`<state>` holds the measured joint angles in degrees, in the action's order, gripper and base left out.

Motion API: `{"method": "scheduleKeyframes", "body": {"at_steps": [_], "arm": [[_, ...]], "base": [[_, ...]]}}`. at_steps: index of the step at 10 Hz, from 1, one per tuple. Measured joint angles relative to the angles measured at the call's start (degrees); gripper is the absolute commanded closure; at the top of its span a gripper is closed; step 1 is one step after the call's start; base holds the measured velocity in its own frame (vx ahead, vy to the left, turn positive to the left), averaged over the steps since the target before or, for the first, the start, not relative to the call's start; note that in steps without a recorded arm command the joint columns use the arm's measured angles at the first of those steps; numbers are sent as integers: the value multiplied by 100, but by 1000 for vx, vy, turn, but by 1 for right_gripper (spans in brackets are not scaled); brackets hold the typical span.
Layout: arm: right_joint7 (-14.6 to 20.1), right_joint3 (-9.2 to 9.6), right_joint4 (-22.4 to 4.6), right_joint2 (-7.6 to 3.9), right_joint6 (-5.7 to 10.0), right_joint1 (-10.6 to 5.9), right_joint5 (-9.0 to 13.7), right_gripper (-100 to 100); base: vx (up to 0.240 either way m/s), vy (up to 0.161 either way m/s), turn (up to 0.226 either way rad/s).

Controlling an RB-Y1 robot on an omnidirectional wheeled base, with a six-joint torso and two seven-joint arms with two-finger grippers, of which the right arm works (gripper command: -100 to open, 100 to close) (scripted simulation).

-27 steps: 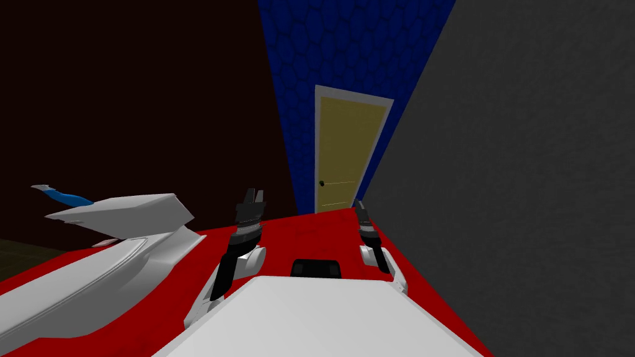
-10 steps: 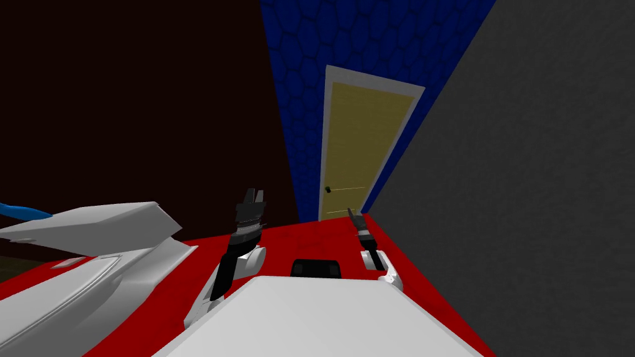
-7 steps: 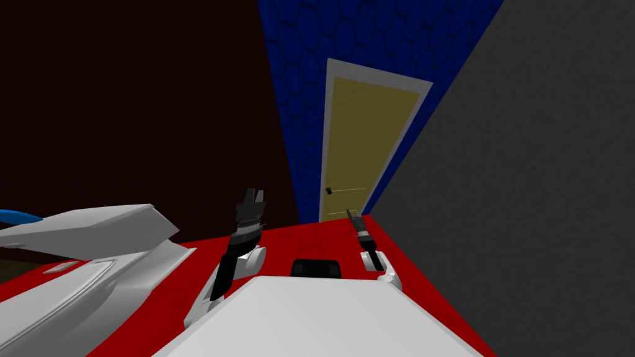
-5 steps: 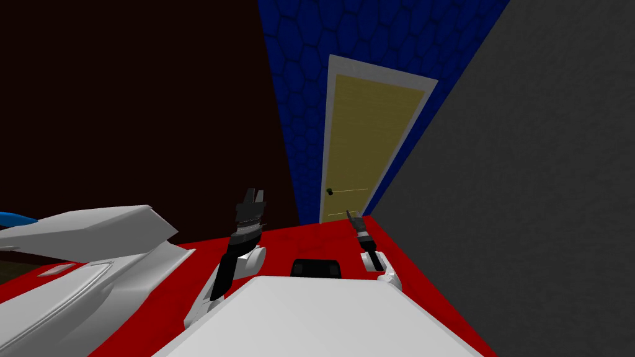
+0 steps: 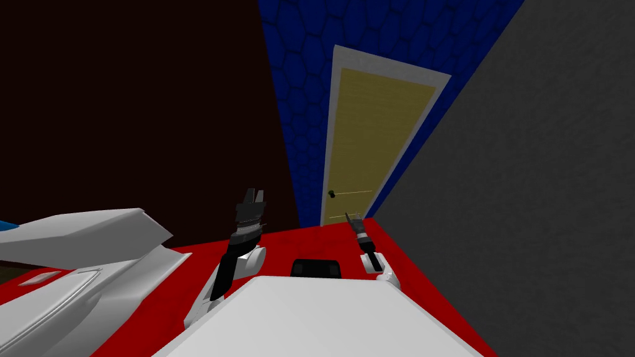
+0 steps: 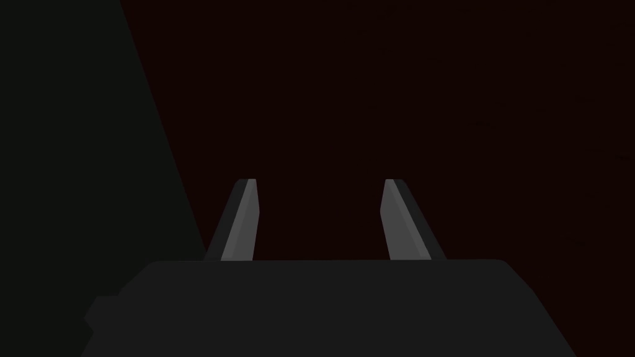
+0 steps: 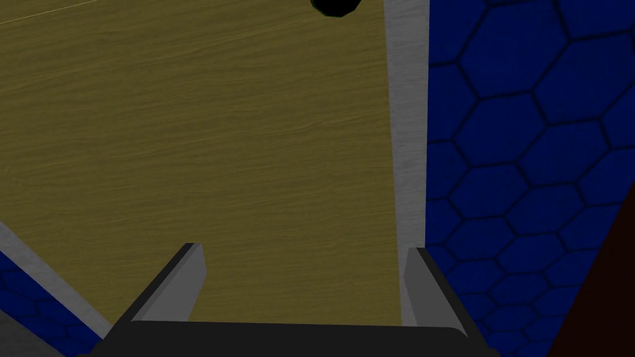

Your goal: Pull the door open

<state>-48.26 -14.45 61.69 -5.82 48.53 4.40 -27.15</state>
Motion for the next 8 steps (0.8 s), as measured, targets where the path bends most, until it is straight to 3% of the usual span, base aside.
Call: {"method": "scheduleKeyframes", "body": {"at_steps": [8], "arm": [[-649, -252, -908, 32, 165, -268, -478, -100]], "base": [[115, 28, 10]]}}
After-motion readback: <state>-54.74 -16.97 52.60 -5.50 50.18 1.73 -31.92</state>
